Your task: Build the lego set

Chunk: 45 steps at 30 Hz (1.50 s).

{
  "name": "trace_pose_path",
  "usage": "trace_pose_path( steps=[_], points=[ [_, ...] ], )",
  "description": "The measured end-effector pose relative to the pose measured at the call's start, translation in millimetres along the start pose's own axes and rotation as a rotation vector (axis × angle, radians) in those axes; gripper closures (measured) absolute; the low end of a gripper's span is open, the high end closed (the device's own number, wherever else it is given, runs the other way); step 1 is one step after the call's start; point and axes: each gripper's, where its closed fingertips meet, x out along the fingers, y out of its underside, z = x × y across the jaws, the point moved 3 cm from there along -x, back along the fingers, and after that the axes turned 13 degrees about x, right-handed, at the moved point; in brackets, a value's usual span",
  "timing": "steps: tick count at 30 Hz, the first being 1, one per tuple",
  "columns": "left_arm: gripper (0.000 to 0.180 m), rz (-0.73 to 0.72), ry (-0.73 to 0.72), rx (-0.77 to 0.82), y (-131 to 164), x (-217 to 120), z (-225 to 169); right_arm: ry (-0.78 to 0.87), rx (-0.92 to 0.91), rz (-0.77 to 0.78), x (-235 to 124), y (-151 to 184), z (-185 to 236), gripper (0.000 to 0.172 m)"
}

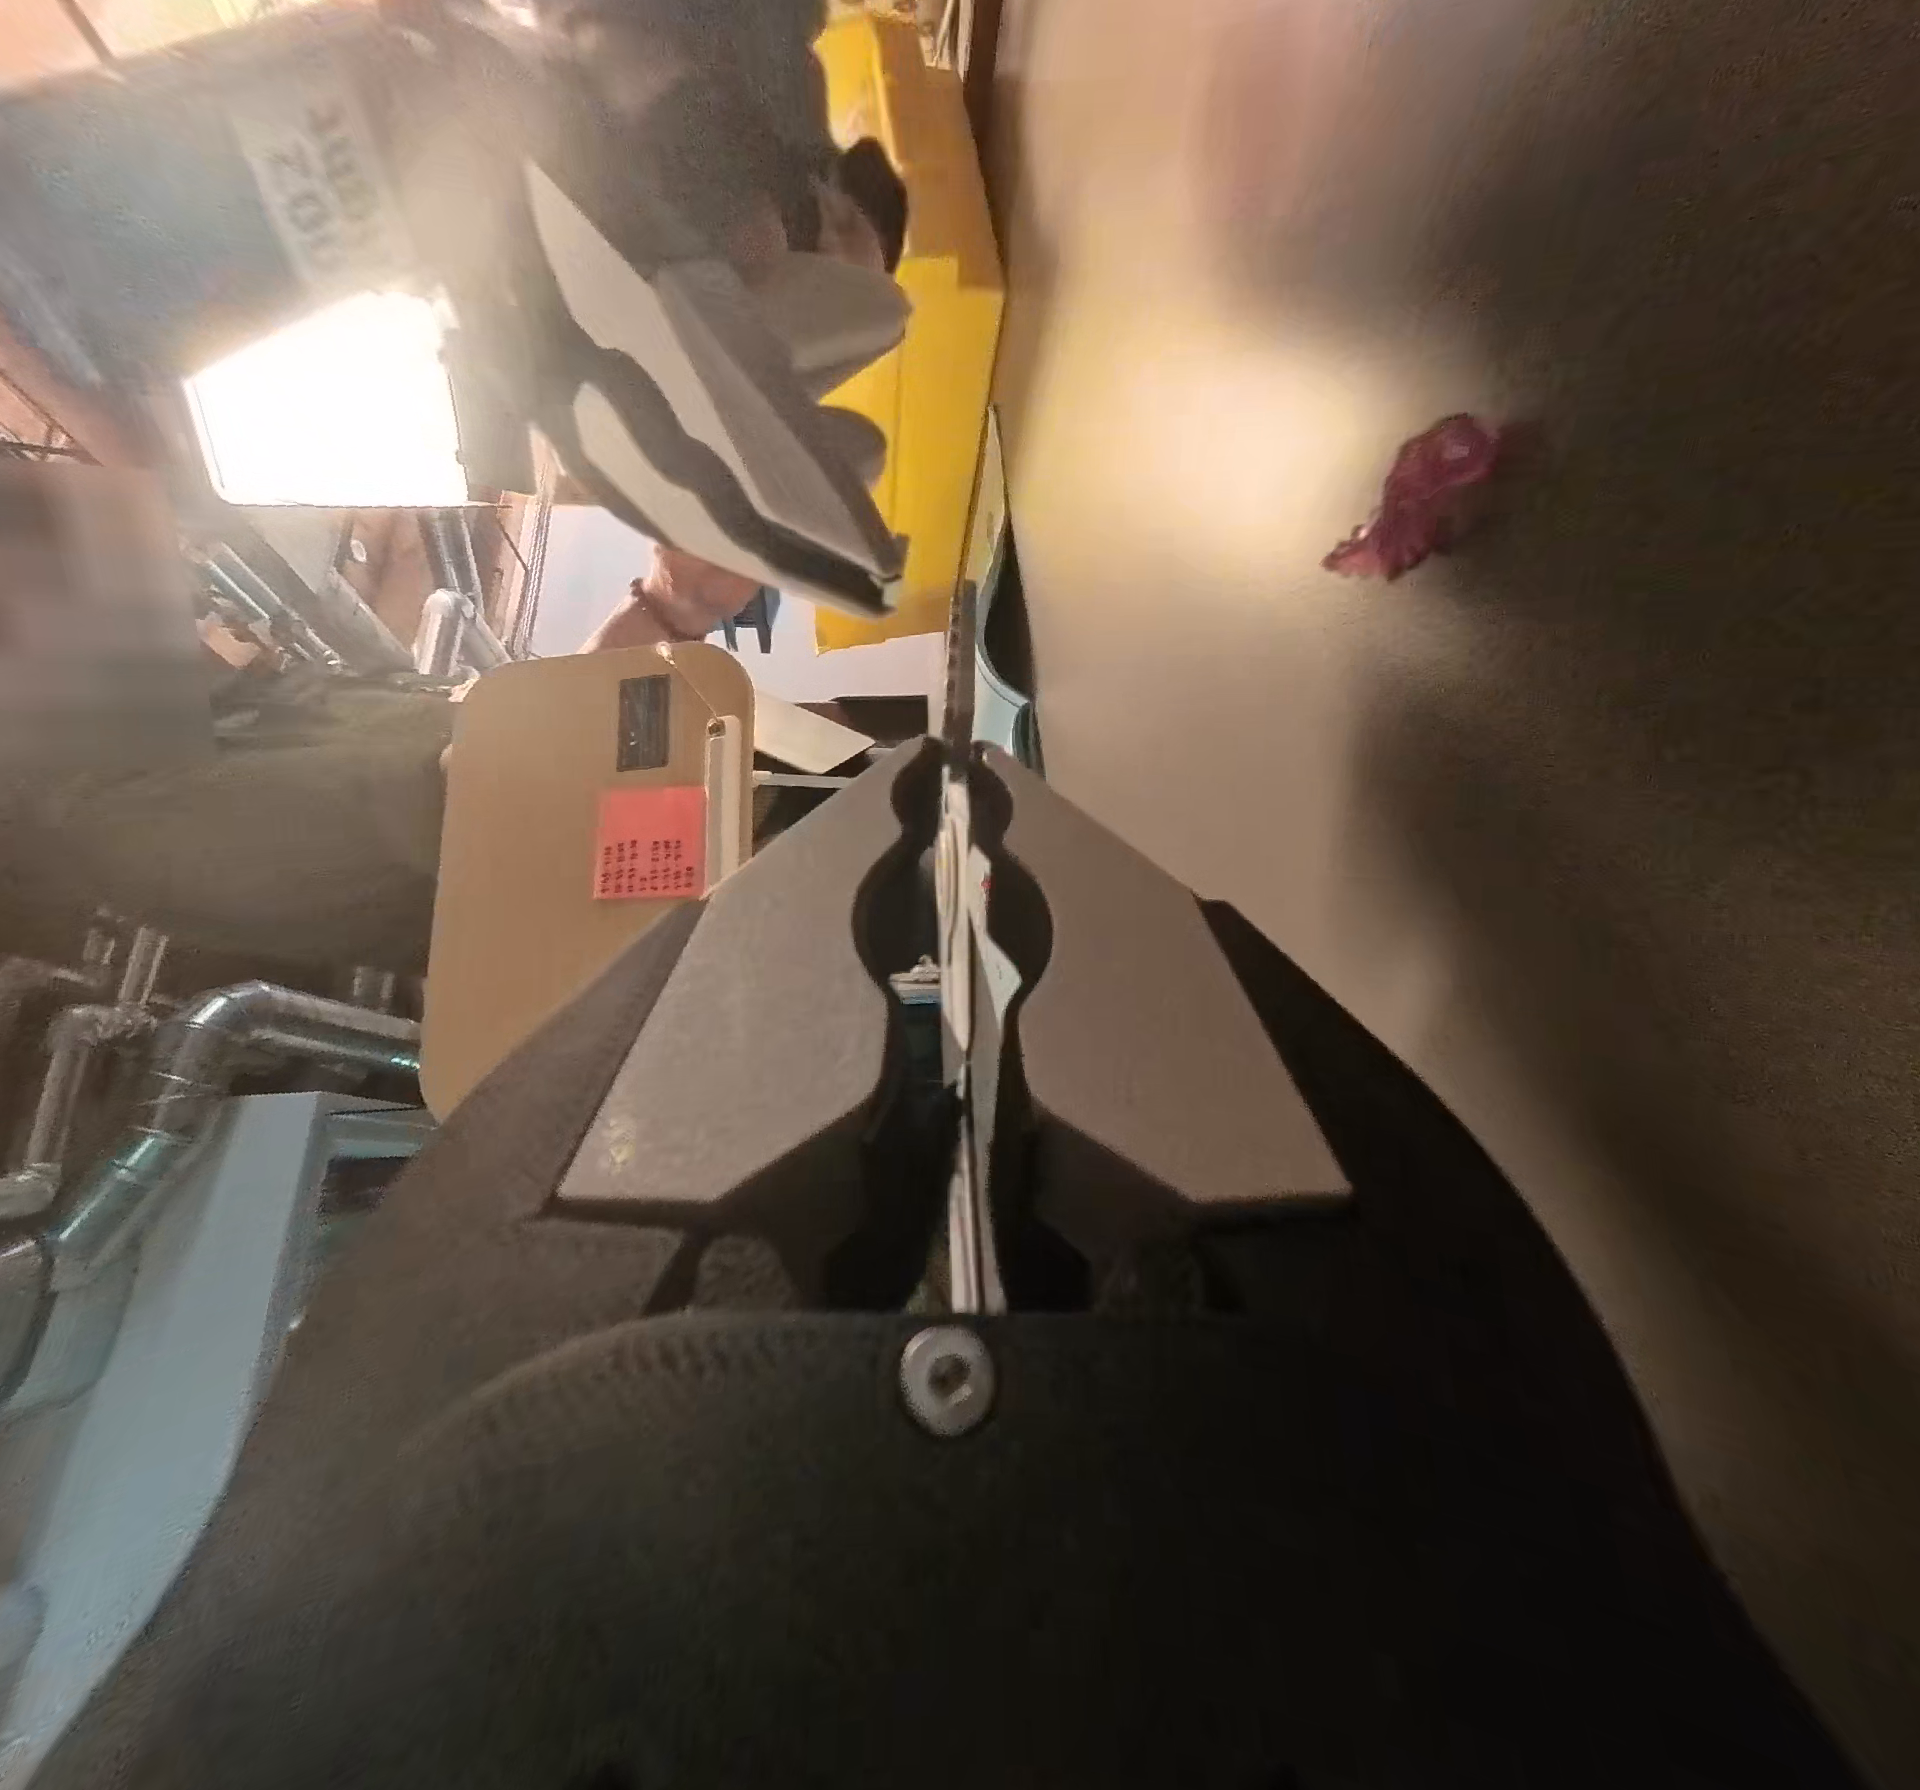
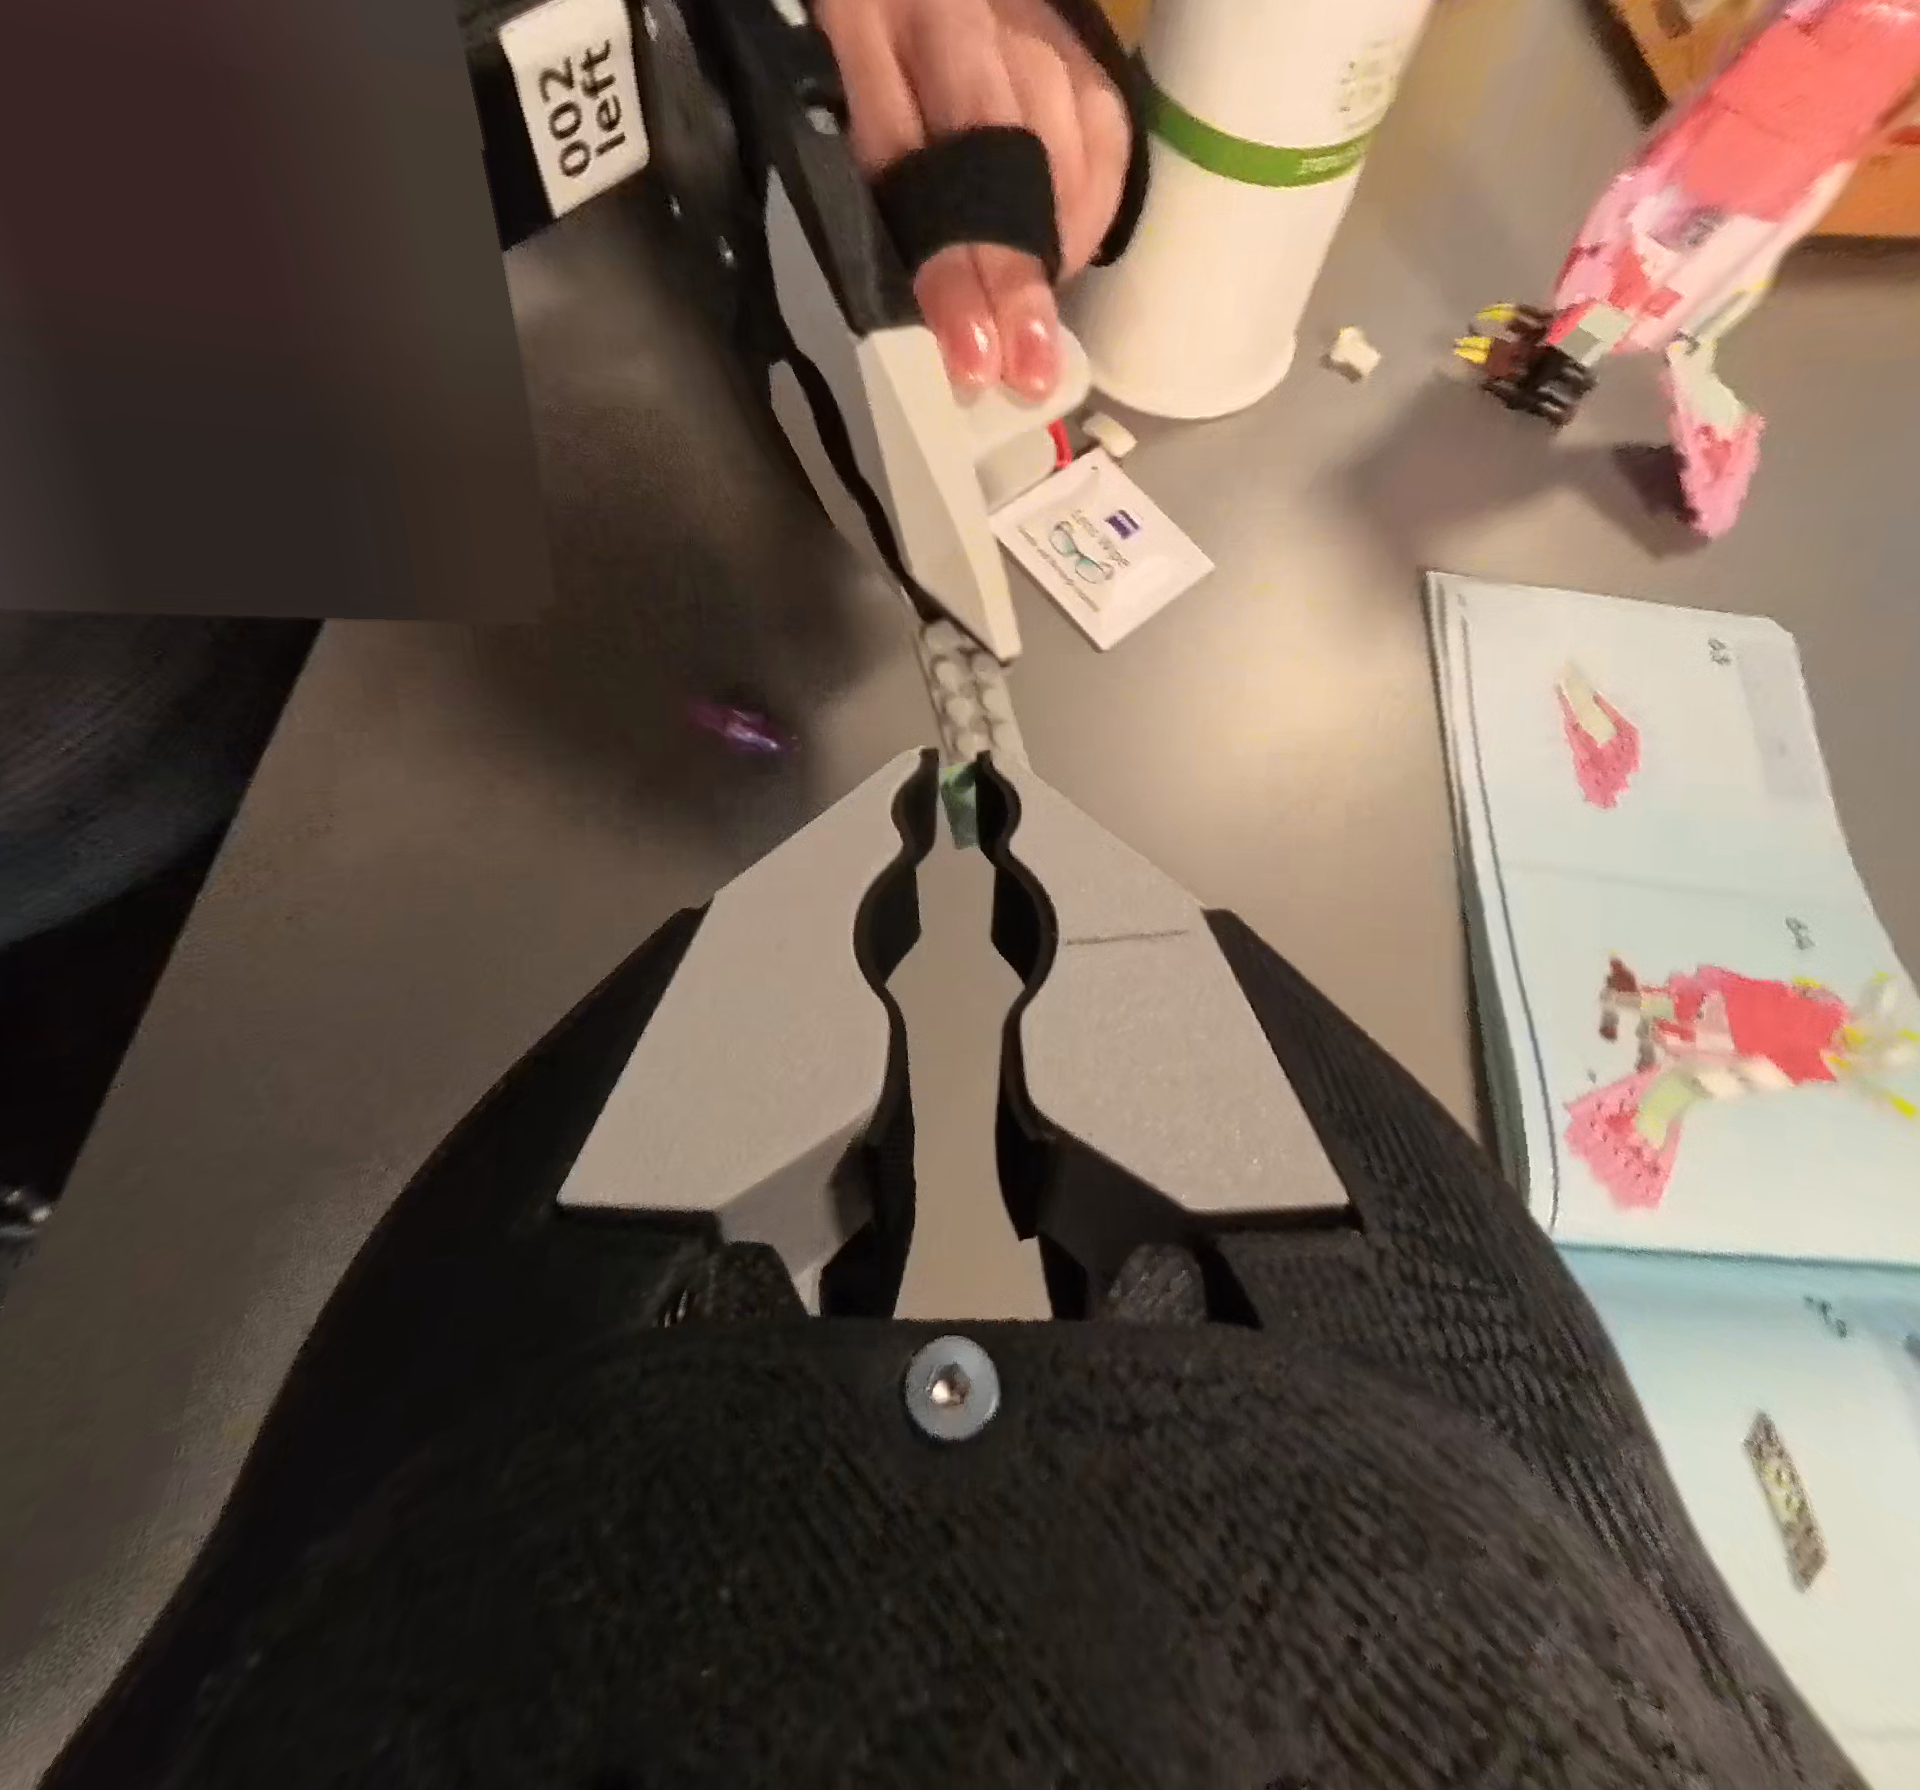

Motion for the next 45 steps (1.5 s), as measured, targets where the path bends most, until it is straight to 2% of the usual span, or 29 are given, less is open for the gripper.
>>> trace_pose_path(
  steps=[10,24,31,37,42,45],
  points=[
    [0.178,-0.002,-0.011,-0.053,-1.6,-2.8,6.2,-0.025,-0.019,0.124,20.6,-17.9,9.8,0.166],
    [0.177,0.016,-0.03,-0.134,3.4,-4.5,12.9,0.043,-0.05,0.071,20.7,-27.5,9.5,0.166],
    [0.177,0.017,-0.034,-0.153,4.8,-4.9,14.5,0.073,-0.071,0.045,19.2,-29.9,7.6,0.16],
    [0.177,0.019,-0.023,-0.17,5.9,-4.5,13.2,0.161,-0.125,-0.024,13.7,-32.1,9.2,0.139],
    [0.177,0.017,-0.015,-0.19,6.5,-3.9,12.8,0.297,-0.206,-0.043,16.8,-22.4,12.5,0.142],
    [0.177,0.046,-0.014,-0.184,11.5,-3.4,11.8,0.313,-0.167,-0.049,14.1,-16.2,14.0,0.145]
  ],
)
